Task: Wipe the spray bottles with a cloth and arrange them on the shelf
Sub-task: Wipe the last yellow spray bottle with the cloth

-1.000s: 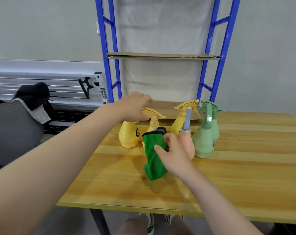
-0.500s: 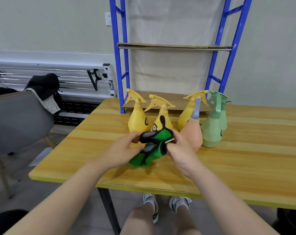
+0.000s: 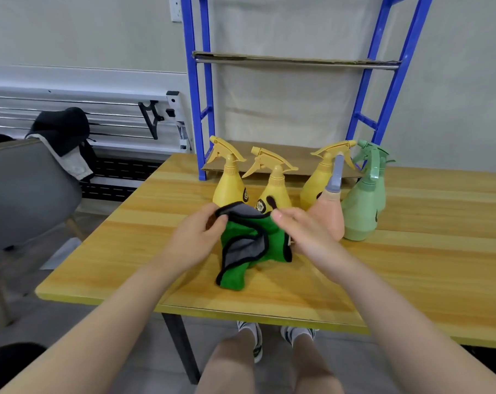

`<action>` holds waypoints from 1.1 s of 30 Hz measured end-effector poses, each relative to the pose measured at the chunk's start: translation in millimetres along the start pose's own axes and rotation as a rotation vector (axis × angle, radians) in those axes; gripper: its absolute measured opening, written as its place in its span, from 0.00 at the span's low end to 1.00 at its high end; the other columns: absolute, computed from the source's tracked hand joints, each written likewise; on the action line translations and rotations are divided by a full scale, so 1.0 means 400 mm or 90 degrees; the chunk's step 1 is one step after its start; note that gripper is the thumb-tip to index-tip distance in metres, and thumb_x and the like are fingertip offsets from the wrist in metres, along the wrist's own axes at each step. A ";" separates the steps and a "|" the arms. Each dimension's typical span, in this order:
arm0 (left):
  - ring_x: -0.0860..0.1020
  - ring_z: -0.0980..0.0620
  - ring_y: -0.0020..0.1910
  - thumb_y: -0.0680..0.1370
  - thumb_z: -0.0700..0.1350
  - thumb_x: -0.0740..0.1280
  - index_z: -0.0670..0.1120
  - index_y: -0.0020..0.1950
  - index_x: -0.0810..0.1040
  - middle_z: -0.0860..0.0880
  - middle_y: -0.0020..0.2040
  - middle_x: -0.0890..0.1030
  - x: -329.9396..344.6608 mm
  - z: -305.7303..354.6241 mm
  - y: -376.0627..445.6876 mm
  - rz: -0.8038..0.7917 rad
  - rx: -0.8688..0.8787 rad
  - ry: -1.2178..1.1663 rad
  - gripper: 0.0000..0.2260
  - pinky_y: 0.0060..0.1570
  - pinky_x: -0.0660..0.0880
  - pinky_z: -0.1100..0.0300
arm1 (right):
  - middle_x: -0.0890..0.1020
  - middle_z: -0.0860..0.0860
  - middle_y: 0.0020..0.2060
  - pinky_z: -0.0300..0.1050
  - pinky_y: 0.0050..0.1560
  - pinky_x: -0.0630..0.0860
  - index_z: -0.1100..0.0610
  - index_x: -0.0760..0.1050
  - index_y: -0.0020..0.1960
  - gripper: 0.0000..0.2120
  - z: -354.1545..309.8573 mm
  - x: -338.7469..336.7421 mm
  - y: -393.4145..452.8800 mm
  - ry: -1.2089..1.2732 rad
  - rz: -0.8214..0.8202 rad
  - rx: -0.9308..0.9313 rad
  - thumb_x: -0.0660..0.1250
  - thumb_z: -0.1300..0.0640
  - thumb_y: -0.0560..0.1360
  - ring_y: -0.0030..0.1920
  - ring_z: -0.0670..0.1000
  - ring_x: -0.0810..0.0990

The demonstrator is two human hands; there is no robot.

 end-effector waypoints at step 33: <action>0.81 0.53 0.46 0.81 0.44 0.64 0.46 0.52 0.77 0.46 0.48 0.83 -0.117 0.054 0.026 -0.122 -0.009 -0.210 0.03 0.48 0.78 0.56 | 0.83 0.56 0.57 0.55 0.63 0.76 0.56 0.79 0.60 0.15 -0.096 0.010 0.032 -0.211 -0.225 -0.077 0.70 0.51 0.76 0.58 0.53 0.81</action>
Point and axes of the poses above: each hand's wrist, its own y-axis towards the middle knuckle, its own x-axis out of the palm, z = x × y, the point moved 1 cm from there along y, towards the middle knuckle
